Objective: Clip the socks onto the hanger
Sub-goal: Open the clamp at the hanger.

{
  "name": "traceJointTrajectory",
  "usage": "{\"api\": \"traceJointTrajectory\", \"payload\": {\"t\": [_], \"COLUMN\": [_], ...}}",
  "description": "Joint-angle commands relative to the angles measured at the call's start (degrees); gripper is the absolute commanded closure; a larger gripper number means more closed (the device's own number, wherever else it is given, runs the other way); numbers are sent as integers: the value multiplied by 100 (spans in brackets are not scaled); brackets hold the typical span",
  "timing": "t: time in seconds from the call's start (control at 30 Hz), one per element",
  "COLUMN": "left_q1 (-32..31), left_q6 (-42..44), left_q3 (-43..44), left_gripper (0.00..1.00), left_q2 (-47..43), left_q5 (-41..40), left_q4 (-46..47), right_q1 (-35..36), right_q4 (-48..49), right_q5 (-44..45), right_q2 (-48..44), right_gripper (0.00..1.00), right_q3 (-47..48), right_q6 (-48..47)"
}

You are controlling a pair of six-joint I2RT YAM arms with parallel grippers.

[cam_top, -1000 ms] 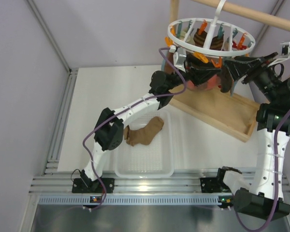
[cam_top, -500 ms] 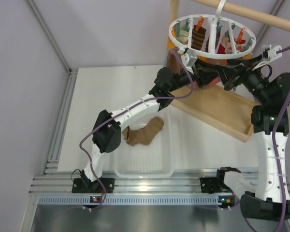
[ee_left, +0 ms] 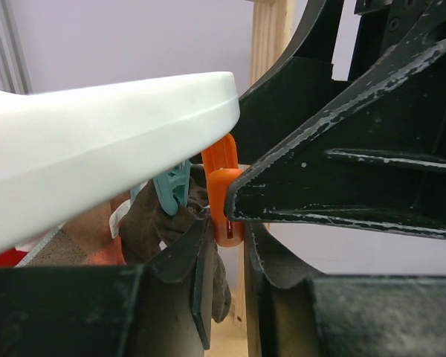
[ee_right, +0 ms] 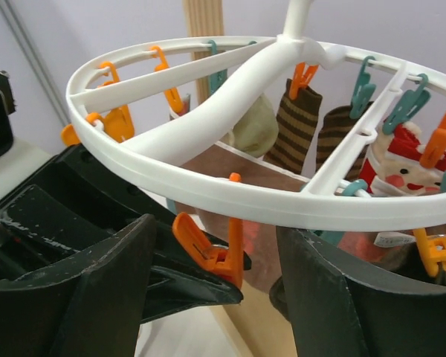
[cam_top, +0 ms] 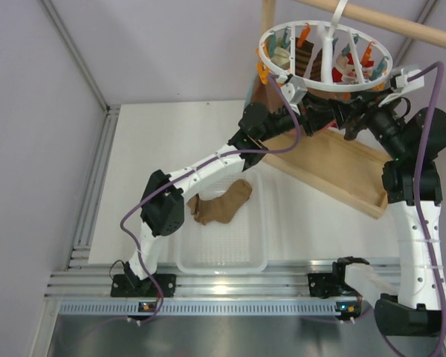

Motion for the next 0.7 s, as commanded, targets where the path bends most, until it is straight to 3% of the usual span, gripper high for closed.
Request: {"api": "traceJointTrajectory", "payload": {"t": [0.0, 0.4, 0.5, 0.53, 0.6, 0.63, 0.67], "left_q1": [-112, -173, -173, -182, -173, -173, -173], "left_q6": [72, 195, 186, 177, 142, 133, 107], "left_q3": [21, 56, 30, 4, -67, -119, -242], "left_gripper": [100, 100, 100, 100, 99, 94, 89], "left_q2": [-315, -333, -350, -359, -412, -447, -482], "left_q5": [299, 492, 563, 589, 633, 642, 677], "left_q4": [-31, -294, -338, -329, -321, -286, -259], "right_q1": [80, 308, 317, 317, 317, 317, 317], "right_q4": [-2, 33, 33, 41, 59, 59, 59], "right_q5": [400, 294, 268, 277, 268, 268, 268], "right_q2": [-6, 327, 354, 345, 328, 310, 319], "right_gripper": [36, 52, 68, 79, 88, 97, 100], "right_q3": [367, 551, 595, 604, 621, 630, 648], "right_q6": [-335, -195, -142, -107, -28, 7, 59]}}
